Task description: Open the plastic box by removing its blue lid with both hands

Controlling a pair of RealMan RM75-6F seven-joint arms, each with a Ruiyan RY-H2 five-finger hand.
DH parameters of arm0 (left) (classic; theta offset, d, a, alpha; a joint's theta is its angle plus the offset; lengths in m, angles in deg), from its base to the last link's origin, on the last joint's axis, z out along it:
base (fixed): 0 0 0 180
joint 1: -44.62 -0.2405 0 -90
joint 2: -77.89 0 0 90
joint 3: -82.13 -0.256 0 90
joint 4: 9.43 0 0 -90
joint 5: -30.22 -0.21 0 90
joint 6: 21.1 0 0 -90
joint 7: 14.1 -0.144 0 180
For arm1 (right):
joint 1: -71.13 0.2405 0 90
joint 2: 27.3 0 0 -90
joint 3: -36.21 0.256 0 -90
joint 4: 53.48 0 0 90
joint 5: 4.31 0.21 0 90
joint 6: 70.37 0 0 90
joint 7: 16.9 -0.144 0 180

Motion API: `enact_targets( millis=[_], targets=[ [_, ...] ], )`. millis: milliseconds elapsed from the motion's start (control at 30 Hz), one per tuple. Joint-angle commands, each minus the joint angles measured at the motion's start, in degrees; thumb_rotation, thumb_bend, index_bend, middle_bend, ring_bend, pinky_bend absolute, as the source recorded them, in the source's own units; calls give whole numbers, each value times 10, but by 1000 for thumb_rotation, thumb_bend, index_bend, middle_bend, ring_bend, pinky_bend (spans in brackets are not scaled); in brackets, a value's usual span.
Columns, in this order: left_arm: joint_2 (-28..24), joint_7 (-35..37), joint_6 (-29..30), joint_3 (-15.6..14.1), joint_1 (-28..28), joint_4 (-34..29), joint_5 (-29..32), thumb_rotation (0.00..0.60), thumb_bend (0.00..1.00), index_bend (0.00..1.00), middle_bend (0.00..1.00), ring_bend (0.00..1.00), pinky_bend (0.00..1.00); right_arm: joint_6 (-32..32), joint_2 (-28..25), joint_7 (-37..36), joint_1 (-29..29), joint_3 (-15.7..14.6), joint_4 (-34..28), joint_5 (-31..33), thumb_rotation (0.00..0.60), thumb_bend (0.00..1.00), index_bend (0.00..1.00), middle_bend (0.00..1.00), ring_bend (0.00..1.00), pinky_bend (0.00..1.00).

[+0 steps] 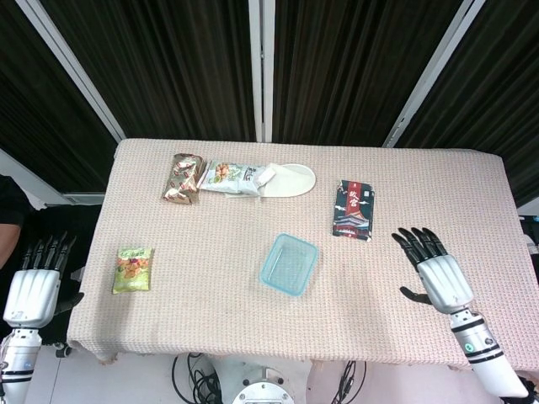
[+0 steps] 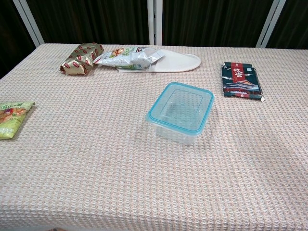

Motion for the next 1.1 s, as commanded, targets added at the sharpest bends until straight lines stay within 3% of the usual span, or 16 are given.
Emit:
enact_targets(
  millis=[33,467,867,1100],
  targets=[
    [-1,-1,3,-1,-2,-3,-2,600,0,27,8,0,71,28,21,-5,28,0,13,-17,600,26,0,66,0,0],
    [-1,4,5,-5,-6,-2,-2,600,0,27,8,0,77,127,100,-11,125,12,49,-18,600,26,0,54,0,0],
    [1,17,3,-7,-8,7,-3,600,0,27,8,0,78,169,144,24,169,45,95,50,600,26,0,41,0,0],
    [2,20,1,-6,-7,10,0,600,0,27,8,0,78,187,162,19,198,45,111,50,600,26,0,40,0,0]
  ],
)
